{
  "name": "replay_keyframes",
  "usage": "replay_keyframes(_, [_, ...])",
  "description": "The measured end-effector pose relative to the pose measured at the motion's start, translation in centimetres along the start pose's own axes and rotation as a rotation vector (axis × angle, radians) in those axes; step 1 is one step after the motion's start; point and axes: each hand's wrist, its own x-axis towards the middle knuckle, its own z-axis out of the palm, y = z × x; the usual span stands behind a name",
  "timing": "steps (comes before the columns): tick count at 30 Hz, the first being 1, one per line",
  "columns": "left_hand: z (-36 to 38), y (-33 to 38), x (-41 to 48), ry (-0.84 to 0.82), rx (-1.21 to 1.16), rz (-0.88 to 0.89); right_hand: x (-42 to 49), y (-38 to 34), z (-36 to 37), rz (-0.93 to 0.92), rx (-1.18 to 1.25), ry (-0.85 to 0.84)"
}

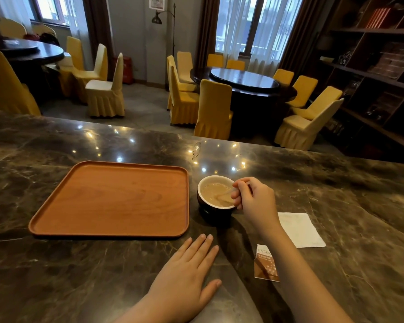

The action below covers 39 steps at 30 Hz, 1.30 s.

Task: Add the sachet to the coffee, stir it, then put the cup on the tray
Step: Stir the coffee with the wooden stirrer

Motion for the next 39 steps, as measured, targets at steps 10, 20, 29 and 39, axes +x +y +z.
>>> replay_keyframes(10, [0.0,0.1,-0.1,-0.019,-0.021,-0.009,0.2,1.0,-0.9,-0.034,-0.103,0.105])
replay_keyframes(20, [0.1,0.1,0.0,0.021,-0.006,-0.002,-0.3,-0.7,-2.1,-0.022,-0.154,-0.055])
replay_keyframes(29, [-0.4,0.0,-0.1,-0.038,-0.013,-0.004,2.6,-1.5,0.4,-0.011,-0.064,-0.062])
replay_keyframes(39, [-0.3,0.1,-0.1,-0.036,-0.051,-0.005,2.5,-0.4,-2.6,-0.094,-0.3,0.012])
